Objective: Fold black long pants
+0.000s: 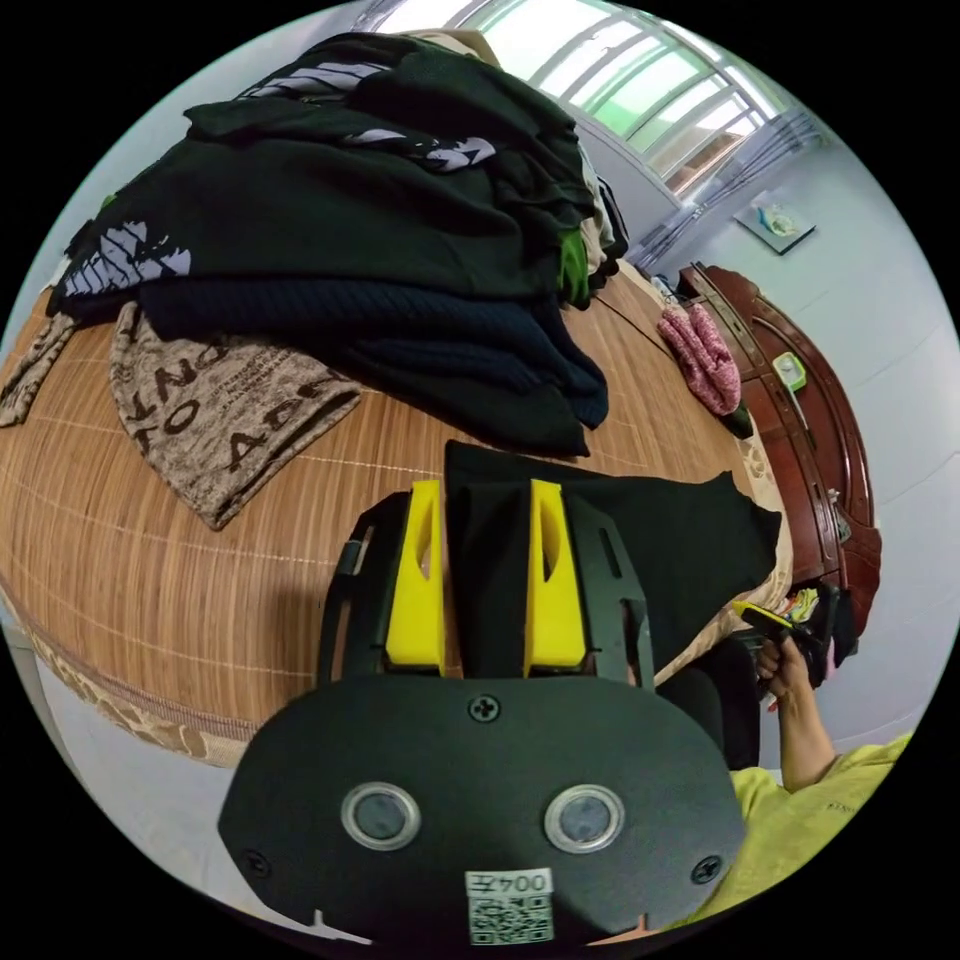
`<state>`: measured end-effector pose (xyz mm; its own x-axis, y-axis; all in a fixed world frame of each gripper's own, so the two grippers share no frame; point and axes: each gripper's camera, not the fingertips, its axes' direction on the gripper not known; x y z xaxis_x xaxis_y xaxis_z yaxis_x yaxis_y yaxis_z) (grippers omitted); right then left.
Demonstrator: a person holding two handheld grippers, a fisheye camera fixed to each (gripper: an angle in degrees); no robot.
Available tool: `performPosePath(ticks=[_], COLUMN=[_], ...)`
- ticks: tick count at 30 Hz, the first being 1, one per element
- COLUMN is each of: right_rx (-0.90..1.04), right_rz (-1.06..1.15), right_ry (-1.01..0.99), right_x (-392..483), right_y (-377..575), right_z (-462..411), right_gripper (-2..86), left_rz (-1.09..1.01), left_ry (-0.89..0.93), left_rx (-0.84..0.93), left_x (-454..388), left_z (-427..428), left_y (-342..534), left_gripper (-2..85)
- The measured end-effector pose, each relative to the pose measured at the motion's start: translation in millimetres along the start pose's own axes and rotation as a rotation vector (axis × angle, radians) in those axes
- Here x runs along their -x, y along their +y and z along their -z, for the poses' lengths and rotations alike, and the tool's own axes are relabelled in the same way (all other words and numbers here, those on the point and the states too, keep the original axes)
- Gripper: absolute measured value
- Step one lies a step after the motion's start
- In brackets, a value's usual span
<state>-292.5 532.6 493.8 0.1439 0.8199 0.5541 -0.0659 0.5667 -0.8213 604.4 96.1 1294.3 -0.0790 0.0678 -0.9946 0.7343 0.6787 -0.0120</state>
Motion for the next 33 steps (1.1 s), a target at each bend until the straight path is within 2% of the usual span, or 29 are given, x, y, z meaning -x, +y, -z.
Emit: performPosePath(ticks=[5, 9, 12, 15, 21, 27, 30, 33], right_rx=[0.077, 0.131, 0.170, 0.187, 0.176, 0.111, 0.048, -0.034], right_rz=[0.079, 0.123, 0.141, 0.124, 0.129, 0.113, 0.051, -0.021], right_ry=[0.142, 0.196, 0.209, 0.181, 0.173, 0.172, 0.075, -0.116], right_x=[18, 26, 26, 19, 6, -11, -35, -63], right_y=[-21, -35, -46, -55, -64, -64, -60, -51], right_z=[-20, -27, -31, -32, -30, -22, -13, 5], right_gripper=[0.5, 0.0, -0.2, -0.2, -0.1, 0.7, 1.9, 4.9], left_rz=[-0.020, -0.132, -0.165, -0.121, 0.118, 0.181, 0.231, 0.391], left_ry=[0.069, -0.070, -0.148, -0.151, -0.041, 0.084, 0.197, 0.398], left_rx=[-0.023, -0.063, -0.002, 0.075, -0.016, -0.129, -0.200, -0.263], left_x=[-15, -34, -33, -19, 28, 46, 48, 64], left_z=[-1, 7, -8, -30, -10, 41, 57, 56], left_y=[-7, -23, -36, -39, -24, 40, 100, 167], left_gripper=[3.1, 2.0, 1.8, 1.9, 3.3, 5.2, 5.9, 6.6])
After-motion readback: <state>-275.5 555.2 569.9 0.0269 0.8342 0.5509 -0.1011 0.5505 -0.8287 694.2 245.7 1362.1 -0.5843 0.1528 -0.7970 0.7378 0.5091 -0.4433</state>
